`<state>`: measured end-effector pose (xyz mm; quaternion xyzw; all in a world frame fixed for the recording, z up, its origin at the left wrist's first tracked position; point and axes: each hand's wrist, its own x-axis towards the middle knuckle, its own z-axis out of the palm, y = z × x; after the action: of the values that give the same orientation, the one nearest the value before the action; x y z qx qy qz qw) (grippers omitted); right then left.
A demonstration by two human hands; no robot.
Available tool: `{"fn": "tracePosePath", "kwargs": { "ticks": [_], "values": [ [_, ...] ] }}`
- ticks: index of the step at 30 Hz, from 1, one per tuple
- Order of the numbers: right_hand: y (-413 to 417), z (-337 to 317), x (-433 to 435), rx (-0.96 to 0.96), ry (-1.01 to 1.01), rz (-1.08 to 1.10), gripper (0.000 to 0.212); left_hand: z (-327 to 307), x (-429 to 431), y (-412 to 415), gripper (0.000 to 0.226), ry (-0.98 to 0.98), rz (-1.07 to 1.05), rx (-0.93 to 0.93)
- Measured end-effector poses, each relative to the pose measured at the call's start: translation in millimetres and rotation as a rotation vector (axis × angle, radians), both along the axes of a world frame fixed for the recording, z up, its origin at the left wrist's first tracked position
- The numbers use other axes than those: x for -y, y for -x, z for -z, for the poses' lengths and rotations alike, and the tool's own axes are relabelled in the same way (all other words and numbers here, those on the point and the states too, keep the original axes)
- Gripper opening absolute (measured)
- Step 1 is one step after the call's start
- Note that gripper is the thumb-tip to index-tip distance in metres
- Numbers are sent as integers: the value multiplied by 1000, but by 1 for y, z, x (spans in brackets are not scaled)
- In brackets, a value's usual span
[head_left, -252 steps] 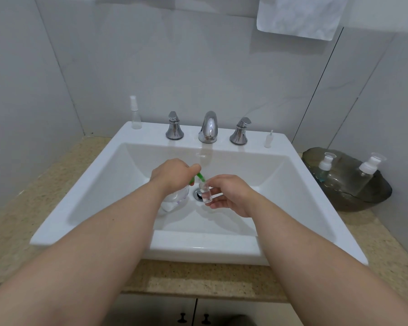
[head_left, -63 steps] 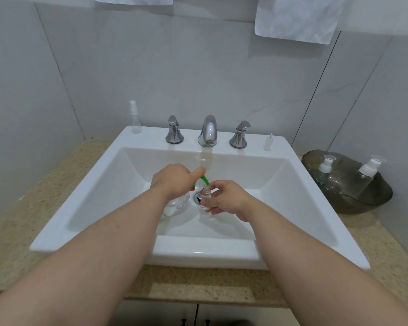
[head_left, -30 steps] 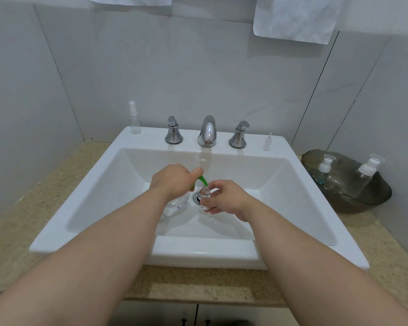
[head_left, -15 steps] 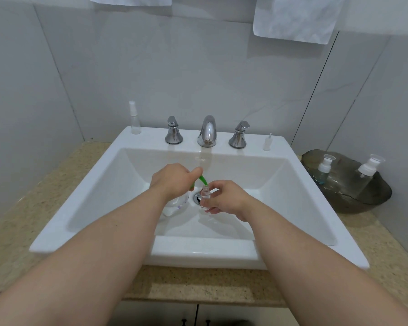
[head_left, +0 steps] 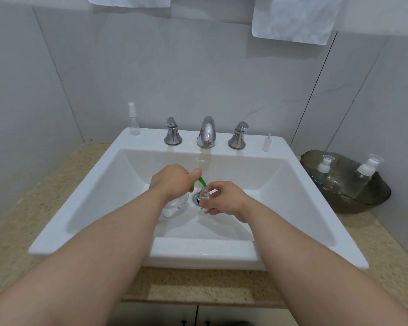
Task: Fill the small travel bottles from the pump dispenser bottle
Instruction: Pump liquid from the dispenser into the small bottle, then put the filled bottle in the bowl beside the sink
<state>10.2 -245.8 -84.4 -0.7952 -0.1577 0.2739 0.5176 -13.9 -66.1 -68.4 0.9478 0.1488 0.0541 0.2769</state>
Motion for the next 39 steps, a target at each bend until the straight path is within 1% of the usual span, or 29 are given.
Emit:
{"fn": "tracePosePath", "kwargs": {
  "ticks": [7,12,14,17,19,20,22,23,24,25,28,30,32,33,34,35,36,39],
  "values": [
    [0,0,0,-6,4,-1,24,1,0,0,59,4,-15,-26],
    [1,0,1,-2,0,4,24,3,-3,3,68,60,-55,1],
    [2,-1,2,3,-7,8,23,4,-8,6,72,148,-109,48],
    [3,-2,2,16,-13,21,21,7,-21,10,74,369,-212,128],
    [4,-3,2,32,-12,29,19,9,-26,13,59,488,-255,157],
    [4,-4,2,41,-14,37,19,10,-27,14,46,524,-266,161],
    [4,-5,4,63,-21,62,19,14,-27,13,19,535,-266,157],
    [4,-6,5,78,-21,78,19,15,-27,11,11,531,-263,156],
    [4,-7,7,95,-18,94,19,17,-27,8,11,529,-257,150],
    [3,-8,9,114,-7,107,21,18,-26,6,16,521,-258,124],
    [3,-15,14,152,-3,152,22,20,-20,7,51,435,-230,50],
    [3,-21,17,162,-24,184,20,20,-18,10,65,416,-200,58],
    [3,-26,21,170,-43,205,20,17,-17,15,73,462,-175,87],
    [3,-28,24,178,-44,212,19,12,-18,18,75,516,-181,113],
    [2,-30,28,185,-41,219,19,7,-18,20,76,578,-196,169],
    [3,-30,34,189,-40,229,19,1,-17,23,76,587,-223,238],
    [3,-31,40,191,-41,240,18,-5,-15,24,72,520,-240,330],
    [2,-31,57,190,-43,267,18,-25,-1,27,46,80,-225,694]
  ]
}}
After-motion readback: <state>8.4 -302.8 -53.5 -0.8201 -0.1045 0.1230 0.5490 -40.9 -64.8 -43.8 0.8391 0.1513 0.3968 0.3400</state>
